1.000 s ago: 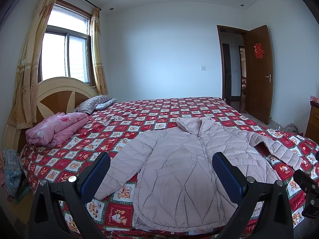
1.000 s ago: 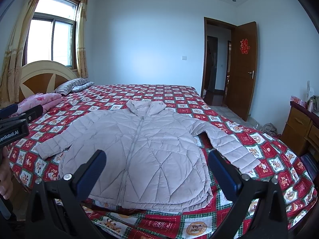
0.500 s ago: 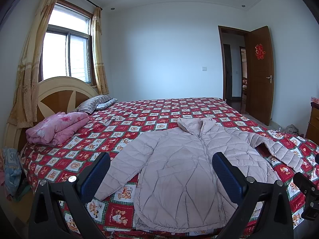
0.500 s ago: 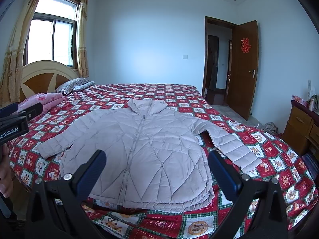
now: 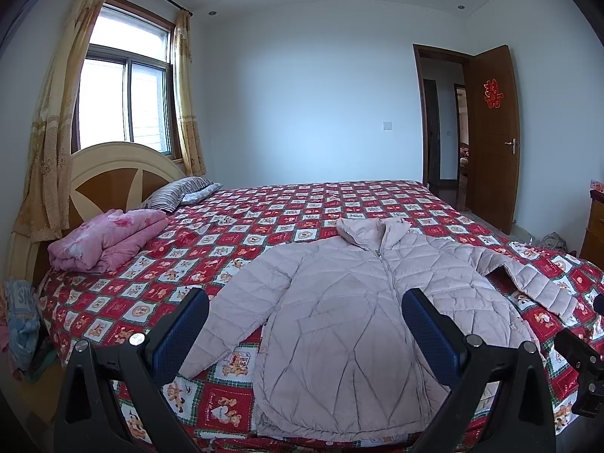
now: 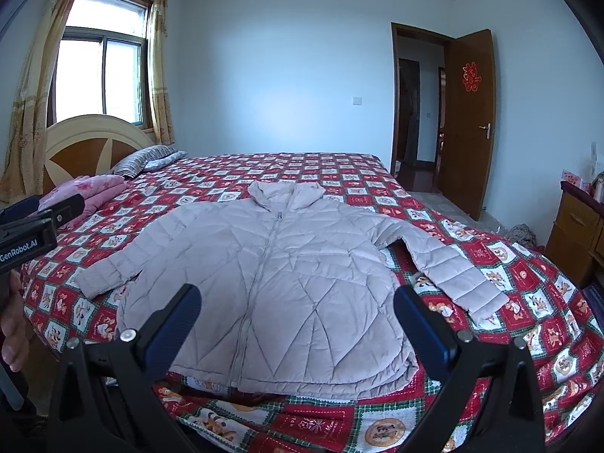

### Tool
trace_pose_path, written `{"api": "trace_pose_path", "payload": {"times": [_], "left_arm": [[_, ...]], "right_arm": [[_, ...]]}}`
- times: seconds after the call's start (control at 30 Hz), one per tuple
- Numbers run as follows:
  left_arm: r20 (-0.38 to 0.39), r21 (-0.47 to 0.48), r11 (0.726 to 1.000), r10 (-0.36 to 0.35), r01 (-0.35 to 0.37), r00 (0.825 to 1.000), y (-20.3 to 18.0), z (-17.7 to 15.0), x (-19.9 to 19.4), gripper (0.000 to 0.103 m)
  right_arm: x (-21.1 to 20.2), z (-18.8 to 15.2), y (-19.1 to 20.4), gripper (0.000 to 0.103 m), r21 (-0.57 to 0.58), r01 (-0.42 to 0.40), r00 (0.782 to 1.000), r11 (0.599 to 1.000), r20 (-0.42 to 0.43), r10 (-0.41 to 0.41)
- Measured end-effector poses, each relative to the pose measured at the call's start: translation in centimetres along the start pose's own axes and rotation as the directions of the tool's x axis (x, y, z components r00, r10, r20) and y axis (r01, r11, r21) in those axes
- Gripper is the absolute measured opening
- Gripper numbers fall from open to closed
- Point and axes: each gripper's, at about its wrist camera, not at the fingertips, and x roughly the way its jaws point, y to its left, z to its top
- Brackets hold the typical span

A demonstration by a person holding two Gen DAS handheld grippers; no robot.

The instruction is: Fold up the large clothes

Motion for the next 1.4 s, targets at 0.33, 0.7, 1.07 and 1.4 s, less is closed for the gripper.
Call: {"api": "trace_pose_path", "payload": {"times": [0.33,0.7,1.07,1.4], "left_arm": [[-0.124,0.002,0.999,0.034,-0.034,0.992,0.6,-3.0,9.2,0.102],[-0.215,0.085,0.99,0.13,-0.114,0.968,-0.2,-5.1,22.6,0.102],[-0.349,0.134,0.985,0.147,-0.106,0.926,-1.6,-8.5,30.8,0.102],[-0.411,0.126,0.989,0.121,-0.075,0.903,-1.0,-8.5,32.5,0.102]], "right_arm": [[8.0,-2.7,-9.6,0.103,0.164,0.157,0.979,0.974,-0.155,-0.132],[12.5,-5.0,-25.0,0.087,0.429,0.427,0.891,0.796,-0.352,-0.288],[16.4,-6.9,-30.6,0.063,0.455,0.521,0.827,0.722,-0.477,-0.296],[17.7,-5.0,-29.4,0.015,0.34,0.515,0.822,0.787,-0.455,-0.341]]}}
